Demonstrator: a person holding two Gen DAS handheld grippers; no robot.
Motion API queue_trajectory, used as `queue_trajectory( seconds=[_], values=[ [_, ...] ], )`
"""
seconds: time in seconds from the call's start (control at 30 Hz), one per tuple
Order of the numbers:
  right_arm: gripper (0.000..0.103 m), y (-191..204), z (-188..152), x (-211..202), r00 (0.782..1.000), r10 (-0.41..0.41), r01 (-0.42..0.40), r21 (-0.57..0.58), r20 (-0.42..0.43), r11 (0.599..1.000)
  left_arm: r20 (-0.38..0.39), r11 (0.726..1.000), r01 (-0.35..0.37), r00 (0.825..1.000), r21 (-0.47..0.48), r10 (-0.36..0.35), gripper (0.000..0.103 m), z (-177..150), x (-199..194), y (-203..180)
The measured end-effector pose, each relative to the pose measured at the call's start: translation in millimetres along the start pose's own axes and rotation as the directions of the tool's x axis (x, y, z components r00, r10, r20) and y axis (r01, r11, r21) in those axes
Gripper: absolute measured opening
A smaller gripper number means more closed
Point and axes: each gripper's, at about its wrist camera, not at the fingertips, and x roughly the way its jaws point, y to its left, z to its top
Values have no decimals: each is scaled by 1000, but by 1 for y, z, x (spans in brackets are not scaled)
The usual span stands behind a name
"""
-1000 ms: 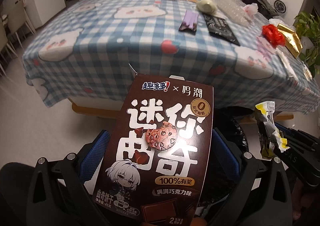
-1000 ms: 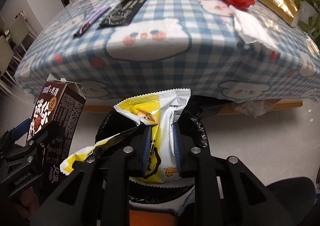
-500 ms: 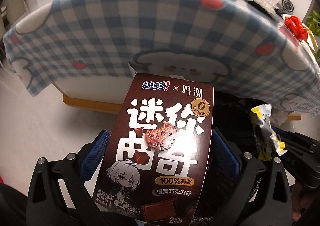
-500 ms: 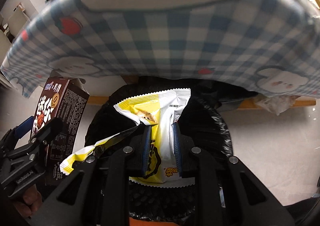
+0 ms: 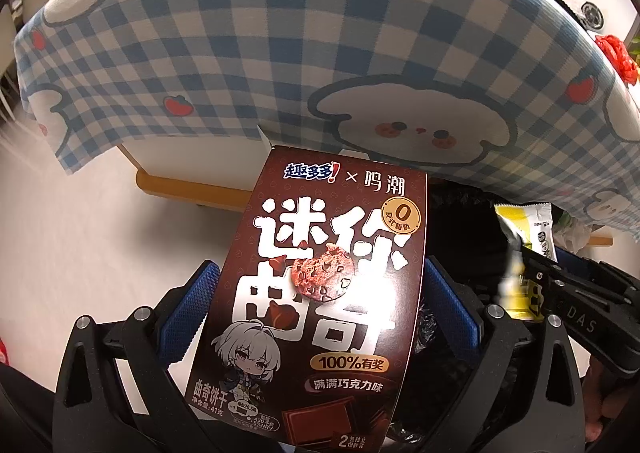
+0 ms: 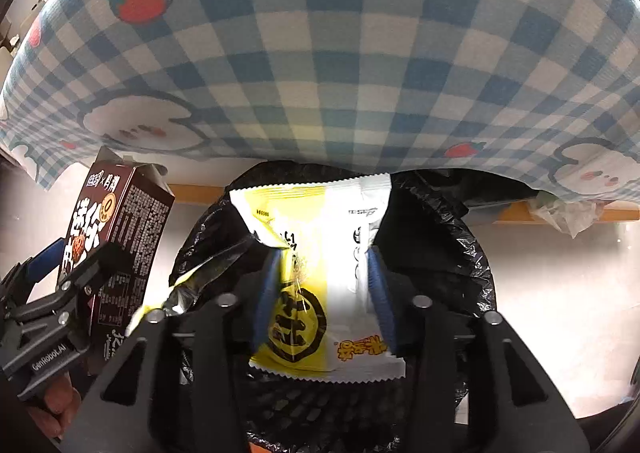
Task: Collect trash
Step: 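Lower the yellow snack bag into the black trash bin and open the right tool, then move the brown cookie box in the left tool over the bin opening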
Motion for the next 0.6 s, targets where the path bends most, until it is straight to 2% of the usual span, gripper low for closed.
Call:
queue_trajectory(
  seconds=[0.13, 0.3, 0.6],
  values=[
    [62, 0, -2, -8, 1000, 1, -1, -2, 11, 1000, 3, 1000, 3, 1000, 6, -3, 97, -4, -5, -8],
    [82, -6, -6, -20, 999, -5, 5, -5, 40, 1000, 2, 1000, 13, 1000, 14, -13, 97, -3, -3, -7],
    [95, -40, -15, -40, 996, -18, 16, 27, 84, 1000, 13, 999, 33, 999, 37, -33, 97, 2, -11, -7]
  ],
)
